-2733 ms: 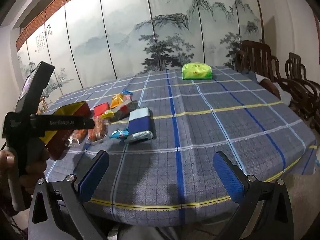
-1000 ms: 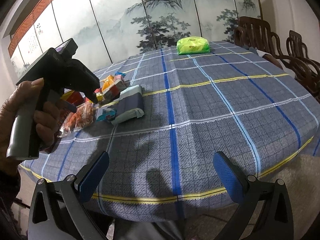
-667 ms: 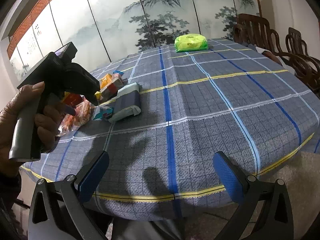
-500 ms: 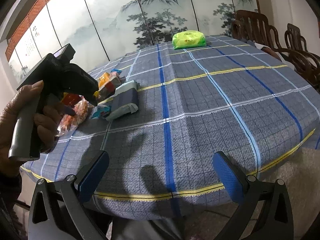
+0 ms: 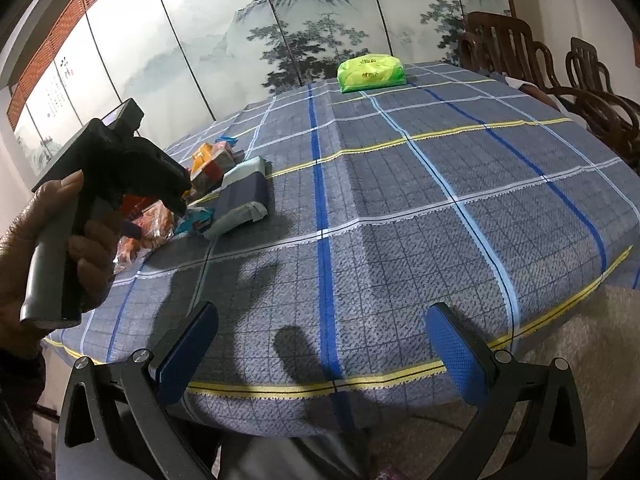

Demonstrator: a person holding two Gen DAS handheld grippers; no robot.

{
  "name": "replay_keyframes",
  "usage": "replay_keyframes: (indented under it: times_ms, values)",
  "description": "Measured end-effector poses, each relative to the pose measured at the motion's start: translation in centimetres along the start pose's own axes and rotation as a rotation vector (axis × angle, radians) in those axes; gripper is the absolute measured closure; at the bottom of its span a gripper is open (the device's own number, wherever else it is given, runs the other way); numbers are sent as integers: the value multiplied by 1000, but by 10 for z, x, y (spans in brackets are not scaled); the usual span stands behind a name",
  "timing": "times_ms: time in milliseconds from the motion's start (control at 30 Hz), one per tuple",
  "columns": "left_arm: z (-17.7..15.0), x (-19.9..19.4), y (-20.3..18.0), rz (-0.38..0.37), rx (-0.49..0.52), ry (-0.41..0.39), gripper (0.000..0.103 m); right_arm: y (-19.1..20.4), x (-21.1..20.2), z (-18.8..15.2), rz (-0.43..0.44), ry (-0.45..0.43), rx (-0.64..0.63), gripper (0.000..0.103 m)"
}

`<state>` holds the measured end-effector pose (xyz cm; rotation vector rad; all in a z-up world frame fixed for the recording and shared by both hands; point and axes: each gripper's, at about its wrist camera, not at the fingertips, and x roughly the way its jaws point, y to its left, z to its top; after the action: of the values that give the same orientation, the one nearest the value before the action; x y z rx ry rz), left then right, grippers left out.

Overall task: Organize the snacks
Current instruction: 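Lift the peanut bag with the left gripper toward the gold tin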

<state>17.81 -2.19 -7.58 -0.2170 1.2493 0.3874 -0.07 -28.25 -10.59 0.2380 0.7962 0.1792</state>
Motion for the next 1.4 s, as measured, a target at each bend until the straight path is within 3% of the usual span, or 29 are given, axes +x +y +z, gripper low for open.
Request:
replay_keyframes:
  times_ms: [67,167,300,367,633,967,1400]
  values:
    - [-1,0,-1,-45,16,-9,60,-1,1,0,1,3,2,0]
    - [-2,-1,0,-77,32,-24,67,0,1,-1,-2,3,-5,0]
    - [-5,-2,2,-117,79,-62,68,1,1,-2,-6,0,-12,0]
    - [-10,-5,8,-177,101,-84,68,3,0,0,-6,-3,-20,0]
    - [-40,-21,29,-241,210,-171,68,22,1,7,-22,-51,-112,0]
    - [-55,-61,53,-232,242,-295,67,24,10,-4,-10,-31,-97,0]
    - [-43,-88,85,-177,217,-389,67,30,12,-12,-56,-44,-134,0]
